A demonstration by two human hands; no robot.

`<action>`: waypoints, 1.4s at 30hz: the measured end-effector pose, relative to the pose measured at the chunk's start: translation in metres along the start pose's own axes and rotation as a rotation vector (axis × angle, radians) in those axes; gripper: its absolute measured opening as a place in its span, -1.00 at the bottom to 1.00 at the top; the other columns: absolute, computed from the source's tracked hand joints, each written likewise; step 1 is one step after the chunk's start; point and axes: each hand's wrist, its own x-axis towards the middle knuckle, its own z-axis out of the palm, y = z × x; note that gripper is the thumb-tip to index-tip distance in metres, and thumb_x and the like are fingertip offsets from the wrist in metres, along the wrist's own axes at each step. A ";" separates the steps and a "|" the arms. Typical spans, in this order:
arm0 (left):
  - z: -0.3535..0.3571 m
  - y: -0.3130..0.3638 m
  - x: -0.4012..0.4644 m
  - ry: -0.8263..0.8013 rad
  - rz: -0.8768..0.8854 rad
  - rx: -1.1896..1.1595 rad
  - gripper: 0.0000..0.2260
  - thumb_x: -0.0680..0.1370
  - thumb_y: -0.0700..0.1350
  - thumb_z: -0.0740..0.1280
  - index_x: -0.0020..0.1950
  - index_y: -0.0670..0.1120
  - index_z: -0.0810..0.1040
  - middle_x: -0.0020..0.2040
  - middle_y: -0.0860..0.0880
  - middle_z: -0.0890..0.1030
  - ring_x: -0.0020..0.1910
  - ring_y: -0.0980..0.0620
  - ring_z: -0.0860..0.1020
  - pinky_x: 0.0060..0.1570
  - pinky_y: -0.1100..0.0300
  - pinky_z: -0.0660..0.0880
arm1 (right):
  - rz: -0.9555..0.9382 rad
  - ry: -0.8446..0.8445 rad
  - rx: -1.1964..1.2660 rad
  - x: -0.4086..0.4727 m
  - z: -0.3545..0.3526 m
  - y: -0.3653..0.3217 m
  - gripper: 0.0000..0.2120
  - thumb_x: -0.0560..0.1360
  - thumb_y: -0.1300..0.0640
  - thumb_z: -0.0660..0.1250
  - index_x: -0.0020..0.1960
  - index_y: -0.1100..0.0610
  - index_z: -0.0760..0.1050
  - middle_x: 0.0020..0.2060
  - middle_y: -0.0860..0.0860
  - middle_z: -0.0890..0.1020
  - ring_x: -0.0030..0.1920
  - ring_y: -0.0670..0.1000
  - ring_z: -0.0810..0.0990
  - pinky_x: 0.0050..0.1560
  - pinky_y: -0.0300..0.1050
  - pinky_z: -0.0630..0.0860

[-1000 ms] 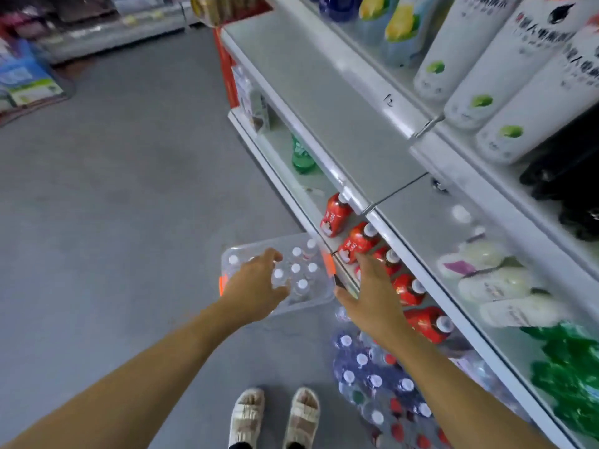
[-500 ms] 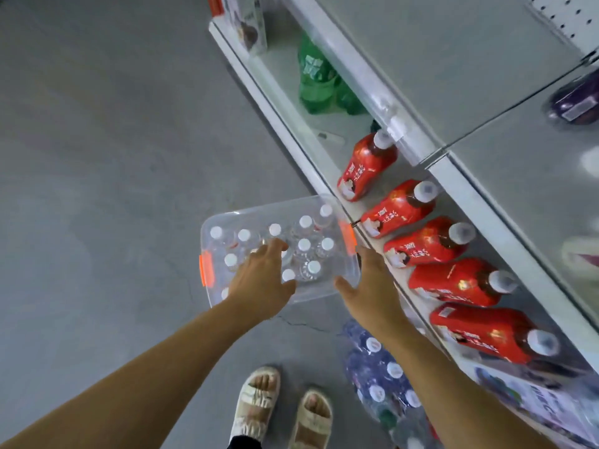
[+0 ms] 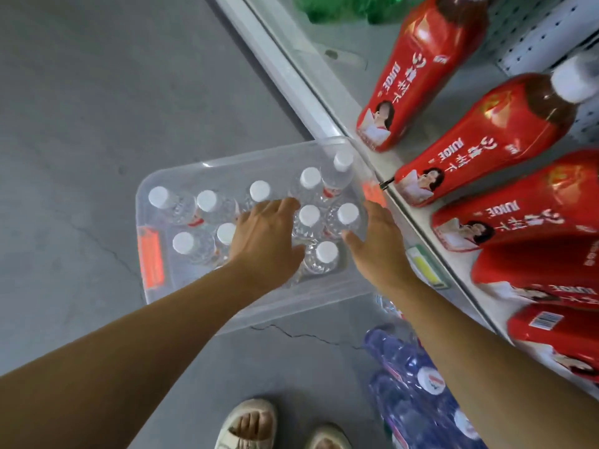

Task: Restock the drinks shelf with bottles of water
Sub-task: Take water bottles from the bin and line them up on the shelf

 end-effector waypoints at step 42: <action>-0.402 0.136 -0.155 -0.325 0.197 -0.635 -0.44 0.46 -0.17 0.43 0.37 0.07 0.28 0.25 0.11 0.45 0.20 0.15 0.44 0.05 0.40 0.40 | -0.103 -0.189 0.926 -0.112 -0.414 -0.323 -0.52 0.16 0.09 0.56 0.03 0.15 0.54 -0.14 0.03 0.69 -0.18 -0.03 0.67 -0.25 -0.15 0.62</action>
